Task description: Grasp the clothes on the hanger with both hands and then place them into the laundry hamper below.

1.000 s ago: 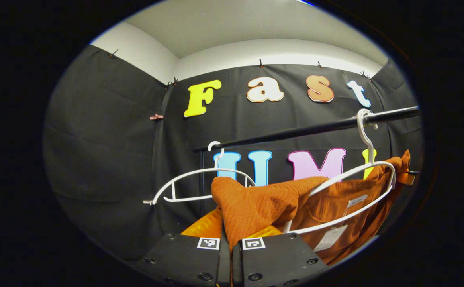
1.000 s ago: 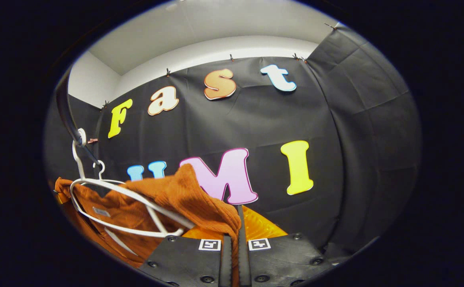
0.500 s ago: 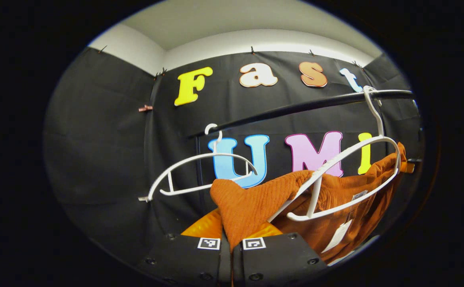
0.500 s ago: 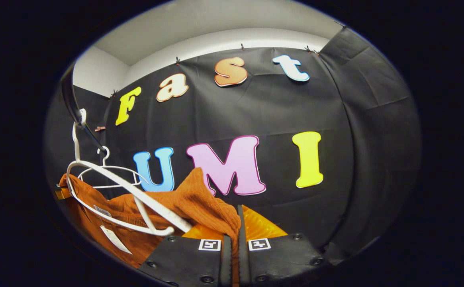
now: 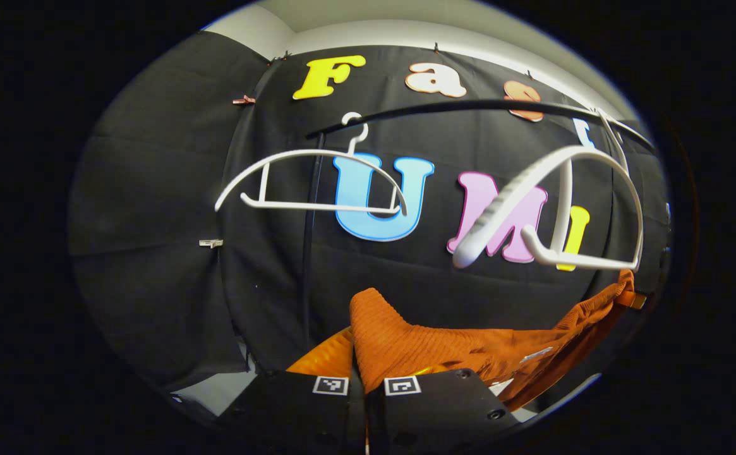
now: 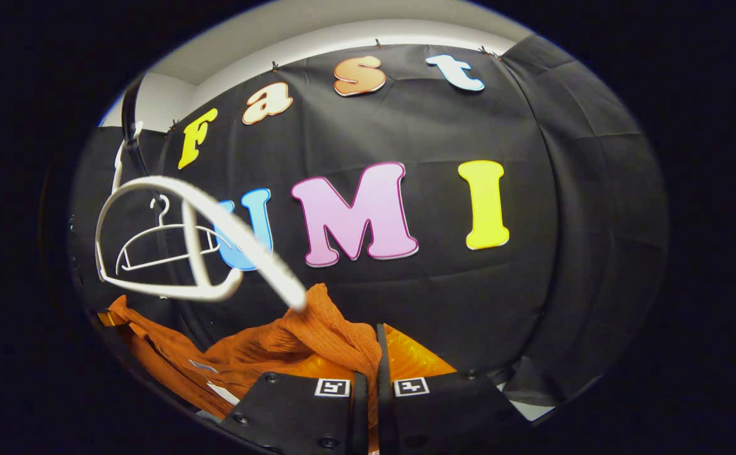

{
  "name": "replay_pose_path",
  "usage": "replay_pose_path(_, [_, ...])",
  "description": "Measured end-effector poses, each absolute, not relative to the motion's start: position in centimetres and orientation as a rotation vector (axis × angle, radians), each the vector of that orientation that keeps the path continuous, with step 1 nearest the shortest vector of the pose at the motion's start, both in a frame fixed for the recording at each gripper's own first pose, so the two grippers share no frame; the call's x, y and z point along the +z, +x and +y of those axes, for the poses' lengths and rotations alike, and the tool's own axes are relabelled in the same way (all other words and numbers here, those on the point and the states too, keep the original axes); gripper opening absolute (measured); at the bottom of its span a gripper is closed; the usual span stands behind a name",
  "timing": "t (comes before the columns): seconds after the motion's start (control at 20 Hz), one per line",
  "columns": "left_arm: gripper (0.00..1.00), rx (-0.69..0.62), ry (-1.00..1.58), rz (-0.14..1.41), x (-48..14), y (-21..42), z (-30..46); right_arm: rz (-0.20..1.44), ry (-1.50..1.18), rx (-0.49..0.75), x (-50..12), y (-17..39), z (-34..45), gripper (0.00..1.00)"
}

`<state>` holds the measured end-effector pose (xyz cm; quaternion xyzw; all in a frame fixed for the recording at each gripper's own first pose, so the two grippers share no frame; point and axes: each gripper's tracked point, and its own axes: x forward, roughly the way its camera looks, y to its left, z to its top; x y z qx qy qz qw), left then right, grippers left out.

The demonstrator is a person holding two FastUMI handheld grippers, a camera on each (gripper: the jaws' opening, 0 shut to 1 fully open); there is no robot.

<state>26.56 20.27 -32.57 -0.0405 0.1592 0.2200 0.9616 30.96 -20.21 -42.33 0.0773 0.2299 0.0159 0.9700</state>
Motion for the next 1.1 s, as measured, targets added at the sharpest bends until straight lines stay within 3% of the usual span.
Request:
replay_pose_path(0.4, [0.06, 0.239, -0.159, 0.533, -40.6, 26.5, 9.0, 0.690, 0.256, 0.212, -47.8, 23.9, -8.3, 0.11])
replay_pose_path(0.45, [0.06, 0.228, -0.166, 0.552, -41.1, 26.7, 8.5, 0.708, 0.262, 0.236, -48.2, 23.2, -7.0, 0.07])
replay_pose_path(0.5, [0.07, 0.222, -0.171, 0.572, -41.7, 26.5, 7.9, 0.727, 0.263, 0.256, -48.7, 22.5, -6.1, 0.11])
replay_pose_path(0.7, [0.06, 0.170, -0.194, 0.624, -43.1, 26.5, 5.9, 0.807, 0.272, 0.328, -50.2, 20.2, -2.7, 0.11])
replay_pose_path(1.1, [0.07, 0.161, -0.176, 0.706, -45.8, 26.3, 5.1, 0.911, 0.241, 0.357, -52.9, 18.6, -1.0, 0.11])
